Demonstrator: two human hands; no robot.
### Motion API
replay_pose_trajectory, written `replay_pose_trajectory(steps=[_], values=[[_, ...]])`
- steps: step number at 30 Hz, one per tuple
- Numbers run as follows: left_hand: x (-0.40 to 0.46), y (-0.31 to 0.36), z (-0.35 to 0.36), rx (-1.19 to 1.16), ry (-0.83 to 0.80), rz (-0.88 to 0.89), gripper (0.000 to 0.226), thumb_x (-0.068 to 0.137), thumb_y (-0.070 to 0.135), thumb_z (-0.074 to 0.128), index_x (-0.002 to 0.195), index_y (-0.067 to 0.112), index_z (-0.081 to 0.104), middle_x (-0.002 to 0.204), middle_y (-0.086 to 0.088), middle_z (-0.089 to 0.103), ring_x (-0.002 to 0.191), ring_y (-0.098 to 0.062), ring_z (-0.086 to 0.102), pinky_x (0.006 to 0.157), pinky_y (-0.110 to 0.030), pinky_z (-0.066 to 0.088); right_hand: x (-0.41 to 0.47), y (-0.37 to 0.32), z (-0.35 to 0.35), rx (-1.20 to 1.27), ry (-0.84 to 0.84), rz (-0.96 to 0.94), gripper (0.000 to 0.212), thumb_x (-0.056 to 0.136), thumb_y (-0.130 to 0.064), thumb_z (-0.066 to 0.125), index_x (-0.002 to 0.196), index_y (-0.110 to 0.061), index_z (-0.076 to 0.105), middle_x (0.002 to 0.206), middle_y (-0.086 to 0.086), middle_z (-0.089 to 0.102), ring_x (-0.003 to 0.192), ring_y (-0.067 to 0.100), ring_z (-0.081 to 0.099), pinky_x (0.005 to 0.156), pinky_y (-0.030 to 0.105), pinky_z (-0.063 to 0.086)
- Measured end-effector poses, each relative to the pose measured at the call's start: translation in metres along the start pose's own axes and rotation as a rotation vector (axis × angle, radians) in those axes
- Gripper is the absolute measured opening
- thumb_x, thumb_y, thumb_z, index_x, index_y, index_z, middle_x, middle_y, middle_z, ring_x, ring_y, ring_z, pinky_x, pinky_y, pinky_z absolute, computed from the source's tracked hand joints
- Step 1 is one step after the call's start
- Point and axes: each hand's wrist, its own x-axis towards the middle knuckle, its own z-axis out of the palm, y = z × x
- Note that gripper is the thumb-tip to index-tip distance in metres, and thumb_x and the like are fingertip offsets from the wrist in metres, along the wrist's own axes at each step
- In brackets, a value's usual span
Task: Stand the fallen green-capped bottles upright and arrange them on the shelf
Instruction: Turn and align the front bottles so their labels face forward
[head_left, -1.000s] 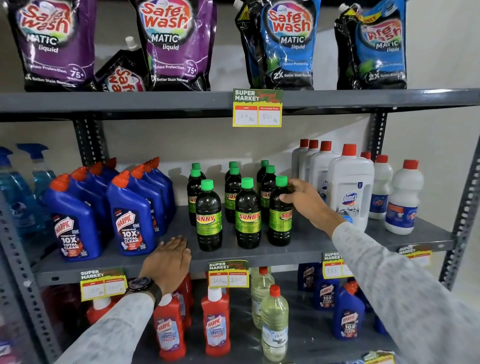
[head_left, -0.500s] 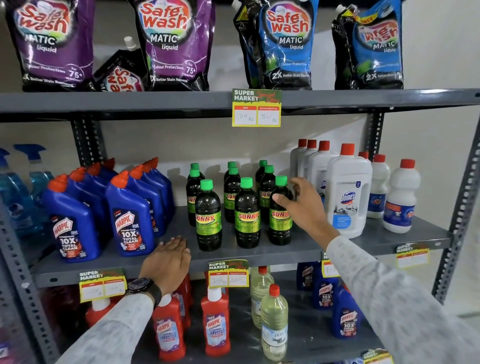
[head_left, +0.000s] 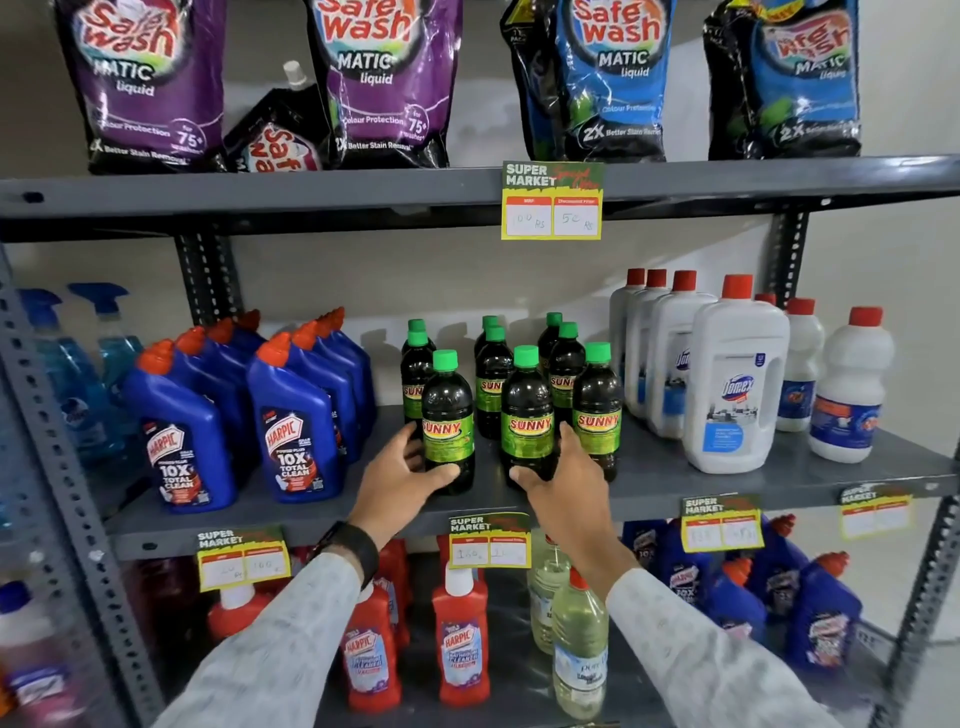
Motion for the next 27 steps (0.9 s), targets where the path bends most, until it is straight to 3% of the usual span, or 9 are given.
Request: replay_pose_trajectory(steps=[2,4,16,20,24,27], values=[[0.005,0.001,0.002,-0.005,-0.016,0.002,0.093,0.074,0.025,0.087,0.152,0.025,0.037,0.144,-0.001,0.057,0.124,-0.014,0.059,0.109,-0.036,0.045,0.005,0.002,0.005,0.019,0.015,-0.005,0.074,0.082,-0.032,0.085,0.144,-0.016,0.047,0.11,-0.011,0.061,0.113,0.015,0.057,0.09,0.03,0.044],[0.009,-0.001,0.003,-0.001,-0.012,0.013,0.09,0.073,0.022,0.088,0.15,0.025,0.041,0.14,-0.002,0.061,0.119,-0.012,0.061,0.103,-0.031,0.047,0.009,0.006,0.009,0.037,0.031,0.003,0.07,0.08,-0.028,0.087,0.139,-0.017,0.05,0.1,-0.019,0.052,0.1,0.006,0.05,0.086,0.027,0.04],[0.009,-0.019,-0.021,0.02,0.047,0.076,0.079,0.072,0.024,0.089,0.142,0.026,0.052,0.125,0.006,0.068,0.105,0.0,0.065,0.087,-0.018,0.05,0.025,0.018,0.024,0.077,-0.03,-0.018,0.072,0.077,-0.022,0.089,0.139,-0.02,0.053,0.108,-0.016,0.063,0.102,0.007,0.058,0.089,0.028,0.047],[0.007,-0.024,-0.031,0.016,0.073,0.081,0.082,0.072,0.025,0.089,0.144,0.025,0.05,0.127,0.004,0.067,0.109,-0.007,0.065,0.096,-0.029,0.052,0.026,0.018,0.029,0.085,-0.068,-0.045,0.074,0.078,-0.023,0.088,0.142,-0.021,0.051,0.108,-0.021,0.059,0.1,0.003,0.057,0.088,0.024,0.045],[0.005,-0.026,-0.031,0.021,0.093,0.093,0.082,0.071,0.027,0.089,0.143,0.027,0.05,0.117,0.012,0.067,0.102,0.005,0.064,0.084,-0.015,0.049,0.028,0.019,0.03,0.084,-0.096,-0.052,0.073,0.079,-0.023,0.087,0.142,-0.022,0.05,0.105,-0.026,0.061,0.09,-0.006,0.059,0.082,0.019,0.045],[0.004,-0.027,-0.03,0.022,0.109,0.099,0.082,0.07,0.029,0.09,0.142,0.028,0.051,0.116,0.013,0.067,0.102,0.003,0.065,0.083,-0.015,0.049,0.029,0.022,0.029,0.081,-0.097,-0.054,0.07,0.08,-0.022,0.086,0.14,-0.024,0.051,0.098,-0.029,0.062,0.089,-0.007,0.061,0.079,0.019,0.048]])
